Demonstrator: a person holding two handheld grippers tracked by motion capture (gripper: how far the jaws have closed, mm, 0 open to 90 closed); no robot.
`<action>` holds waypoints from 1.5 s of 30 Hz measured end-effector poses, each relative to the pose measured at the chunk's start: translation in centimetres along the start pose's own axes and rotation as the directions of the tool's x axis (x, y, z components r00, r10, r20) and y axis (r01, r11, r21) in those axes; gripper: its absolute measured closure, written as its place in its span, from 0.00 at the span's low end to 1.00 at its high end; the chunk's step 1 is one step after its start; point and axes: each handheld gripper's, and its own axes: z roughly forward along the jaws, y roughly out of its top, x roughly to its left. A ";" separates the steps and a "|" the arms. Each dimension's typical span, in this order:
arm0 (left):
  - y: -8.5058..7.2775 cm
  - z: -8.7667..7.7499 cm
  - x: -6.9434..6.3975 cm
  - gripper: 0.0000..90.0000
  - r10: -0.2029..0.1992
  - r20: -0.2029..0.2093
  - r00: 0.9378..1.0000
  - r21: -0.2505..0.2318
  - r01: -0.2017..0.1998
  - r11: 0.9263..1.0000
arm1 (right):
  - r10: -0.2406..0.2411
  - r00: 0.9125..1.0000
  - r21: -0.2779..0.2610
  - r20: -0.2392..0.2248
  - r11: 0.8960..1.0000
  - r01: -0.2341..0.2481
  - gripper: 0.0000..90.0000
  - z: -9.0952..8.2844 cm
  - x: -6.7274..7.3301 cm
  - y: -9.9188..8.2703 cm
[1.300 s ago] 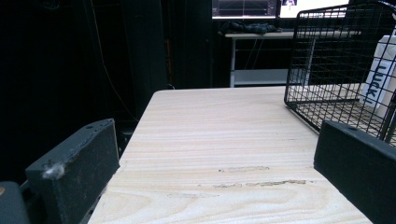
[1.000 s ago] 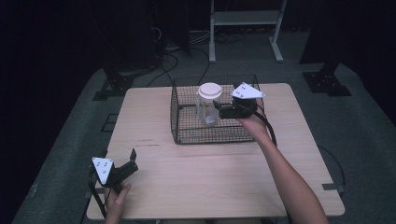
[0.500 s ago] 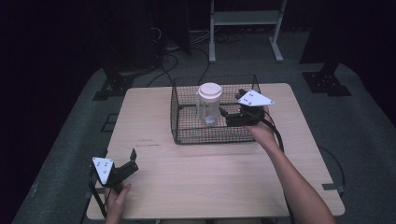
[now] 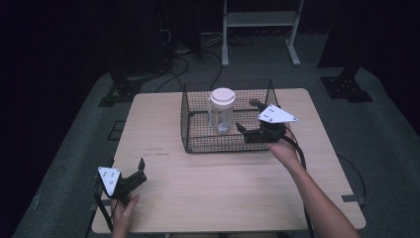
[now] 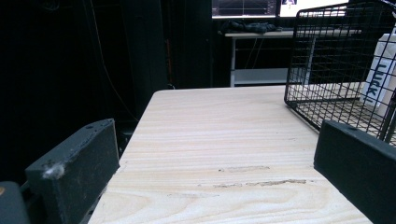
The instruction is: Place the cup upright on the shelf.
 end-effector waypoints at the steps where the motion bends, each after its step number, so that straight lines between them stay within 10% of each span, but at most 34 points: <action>1: 0.0 0.0 0.0 0.00 0.000 0.000 1.000 -0.001 0.000 1.000 | 0.002 1.000 0.000 -0.004 1.000 -0.002 0.04 -0.3 0.1 -0.1; 45: 0.0 0.0 -0.1 0.00 0.007 -0.003 1.000 0.001 -0.007 1.000 | 0.030 0.999 0.042 -0.011 0.999 -0.029 0.04 -6.0 0.9 -5.2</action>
